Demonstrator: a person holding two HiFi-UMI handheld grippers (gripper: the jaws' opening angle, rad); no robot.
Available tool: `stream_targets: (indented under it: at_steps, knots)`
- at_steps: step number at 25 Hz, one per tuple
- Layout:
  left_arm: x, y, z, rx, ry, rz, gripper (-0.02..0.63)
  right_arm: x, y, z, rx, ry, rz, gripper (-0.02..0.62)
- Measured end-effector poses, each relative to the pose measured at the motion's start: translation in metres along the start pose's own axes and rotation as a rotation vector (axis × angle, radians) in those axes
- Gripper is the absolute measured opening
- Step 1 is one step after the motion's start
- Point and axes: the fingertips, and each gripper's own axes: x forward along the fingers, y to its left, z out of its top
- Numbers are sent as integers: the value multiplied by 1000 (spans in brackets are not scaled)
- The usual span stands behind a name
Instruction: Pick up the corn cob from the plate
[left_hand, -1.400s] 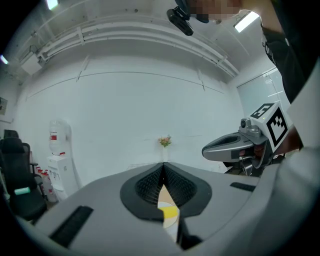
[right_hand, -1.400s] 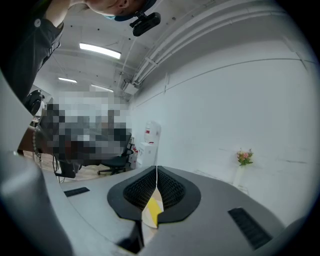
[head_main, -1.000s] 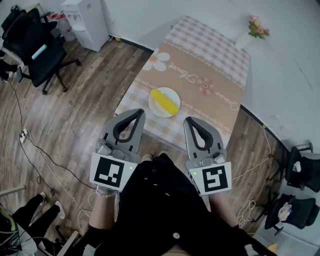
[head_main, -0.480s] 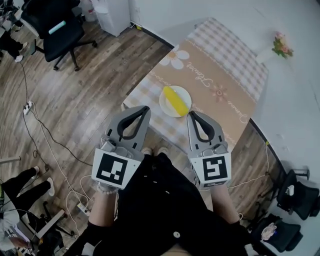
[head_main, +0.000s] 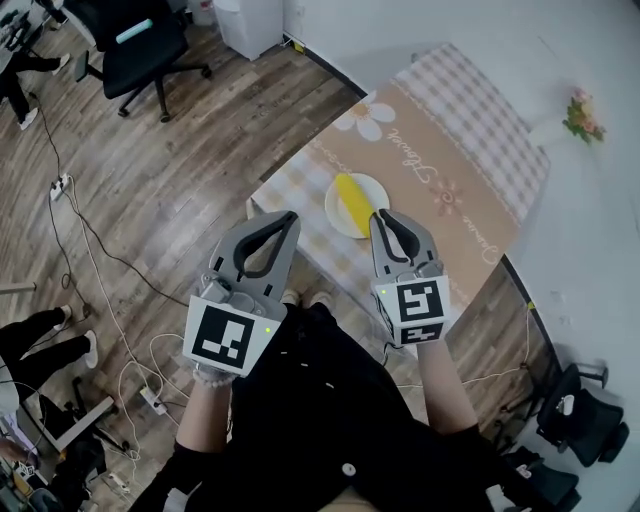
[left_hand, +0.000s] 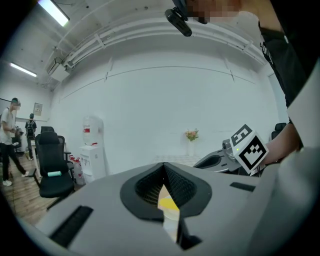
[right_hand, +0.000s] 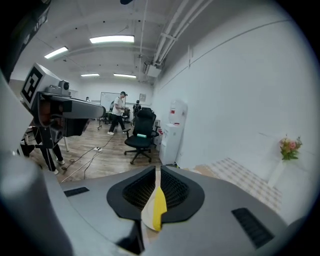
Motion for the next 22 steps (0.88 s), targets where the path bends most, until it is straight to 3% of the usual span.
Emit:
stream_targets:
  at_steps: [3,9,22]
  knots:
    - [2,0,-5,5,13,13,14,18,-2,-14,7,46,31,119]
    - [4,3,-12,-4,22,36,14,53,-2,-45,5,145,87,177]
    - [-3,14,-22,-13,47,102,14,113,2,-96,-18,319,165,239]
